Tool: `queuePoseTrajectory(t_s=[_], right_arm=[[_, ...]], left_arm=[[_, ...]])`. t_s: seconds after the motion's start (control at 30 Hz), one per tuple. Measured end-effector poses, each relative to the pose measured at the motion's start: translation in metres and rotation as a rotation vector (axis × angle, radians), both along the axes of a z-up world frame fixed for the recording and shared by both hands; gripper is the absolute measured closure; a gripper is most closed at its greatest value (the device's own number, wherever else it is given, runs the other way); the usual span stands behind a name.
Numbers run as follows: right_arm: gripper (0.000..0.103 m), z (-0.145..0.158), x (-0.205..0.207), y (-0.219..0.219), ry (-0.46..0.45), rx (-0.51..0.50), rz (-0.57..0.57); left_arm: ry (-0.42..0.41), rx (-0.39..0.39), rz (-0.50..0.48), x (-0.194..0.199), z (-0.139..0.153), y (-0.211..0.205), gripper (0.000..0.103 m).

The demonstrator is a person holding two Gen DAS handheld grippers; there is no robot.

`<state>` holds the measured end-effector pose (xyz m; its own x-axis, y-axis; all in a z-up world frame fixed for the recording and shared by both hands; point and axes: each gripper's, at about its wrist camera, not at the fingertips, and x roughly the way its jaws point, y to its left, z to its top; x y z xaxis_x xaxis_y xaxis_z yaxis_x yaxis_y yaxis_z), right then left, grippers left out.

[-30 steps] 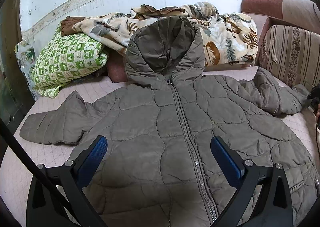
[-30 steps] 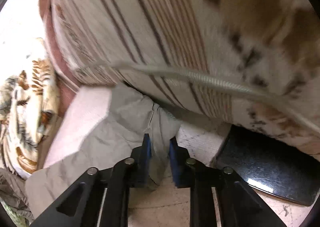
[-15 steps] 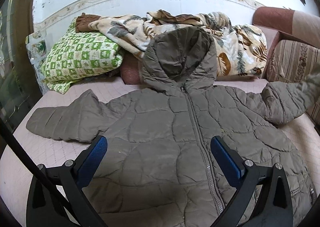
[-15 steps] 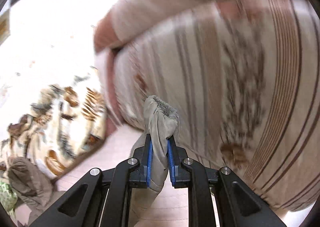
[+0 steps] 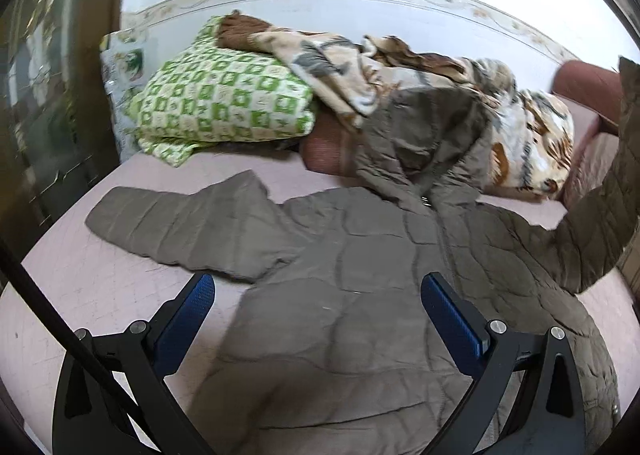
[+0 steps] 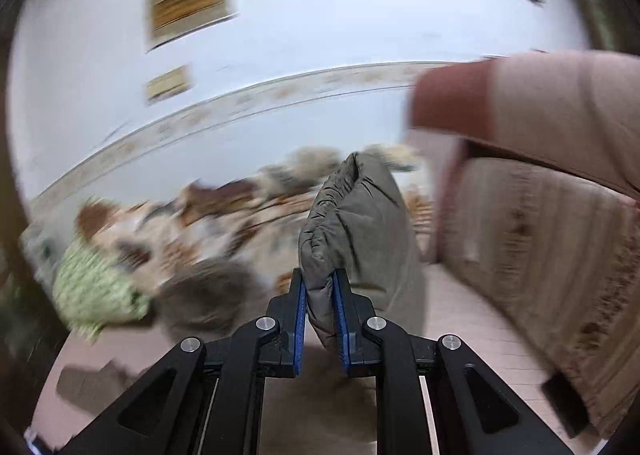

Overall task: Fold large clothes
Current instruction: 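Lift the sleeve with the right tool and fold it across the jacket body, then lay the sleeve on the jacket body and open the right tool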

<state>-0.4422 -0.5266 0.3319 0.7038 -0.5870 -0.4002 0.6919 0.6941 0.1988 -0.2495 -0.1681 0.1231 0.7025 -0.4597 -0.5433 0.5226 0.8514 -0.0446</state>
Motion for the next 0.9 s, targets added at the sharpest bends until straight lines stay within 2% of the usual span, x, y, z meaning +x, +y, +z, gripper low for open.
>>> queuePoseTrajectory(t_s=[0.1,0.2,0.27,0.37,0.5,0.6,0.7,0.8,0.9], right_arm=[[0.089,-0.012,0.048,0.044,0.054,-0.019,0.115],[0.089,-0.04,0.09,0.077,0.12,-0.031,0.215],[0.089,-0.069,0.116,0.096,0.166,-0.007,0.272],[0.089,-0.13,0.156,0.123,0.251,0.052,0.339],[0.09,-0.215,0.185,0.155,0.325,0.162,0.403],[0.09,-0.253,0.203,0.177,0.353,0.183,0.447],[0.088,-0.276,0.216,0.188,0.402,0.223,0.462],[0.08,-0.277,0.221,0.191,0.438,0.261,0.52],[0.065,-0.249,0.2,0.183,0.342,0.307,0.603]], left_arm=[[0.009,-0.005,0.036,0.01,0.0,0.015,0.0],[0.048,-0.029,0.065,0.021,-0.001,0.03,0.0],[0.078,-0.044,0.084,0.029,-0.003,0.038,0.0],[0.094,-0.049,0.107,0.036,-0.005,0.043,0.0],[0.103,-0.055,0.127,0.041,-0.006,0.046,0.0],[0.108,-0.053,0.128,0.043,-0.006,0.044,0.0],[0.101,-0.048,0.127,0.043,-0.006,0.042,0.0],[0.1,-0.053,0.129,0.045,-0.005,0.043,0.0],[0.115,-0.059,0.132,0.049,-0.007,0.042,0.0]])
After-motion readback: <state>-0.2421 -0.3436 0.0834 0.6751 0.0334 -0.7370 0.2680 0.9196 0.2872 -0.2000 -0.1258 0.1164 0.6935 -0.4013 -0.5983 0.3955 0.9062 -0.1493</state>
